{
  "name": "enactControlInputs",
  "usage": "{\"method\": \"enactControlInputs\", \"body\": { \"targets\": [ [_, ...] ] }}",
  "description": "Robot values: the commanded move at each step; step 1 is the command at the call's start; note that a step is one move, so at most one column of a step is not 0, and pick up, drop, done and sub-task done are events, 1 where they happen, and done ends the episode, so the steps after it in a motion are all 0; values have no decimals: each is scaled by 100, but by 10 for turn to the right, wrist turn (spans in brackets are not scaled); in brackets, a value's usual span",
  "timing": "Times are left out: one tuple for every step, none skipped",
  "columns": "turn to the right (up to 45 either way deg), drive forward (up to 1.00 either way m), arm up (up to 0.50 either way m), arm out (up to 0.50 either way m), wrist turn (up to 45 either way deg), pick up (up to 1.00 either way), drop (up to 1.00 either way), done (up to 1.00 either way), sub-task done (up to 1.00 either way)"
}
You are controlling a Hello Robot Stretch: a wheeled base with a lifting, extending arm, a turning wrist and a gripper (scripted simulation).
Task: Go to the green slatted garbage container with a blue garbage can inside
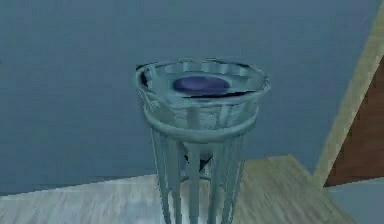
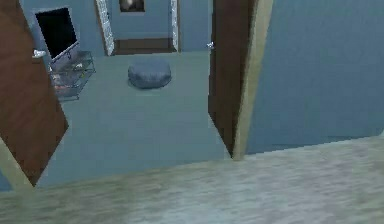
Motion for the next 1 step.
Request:
{"method": "enactControlInputs", "body": {
  "targets": [
    [0,0,0,0,0,0,0,100,0]
  ]
}}
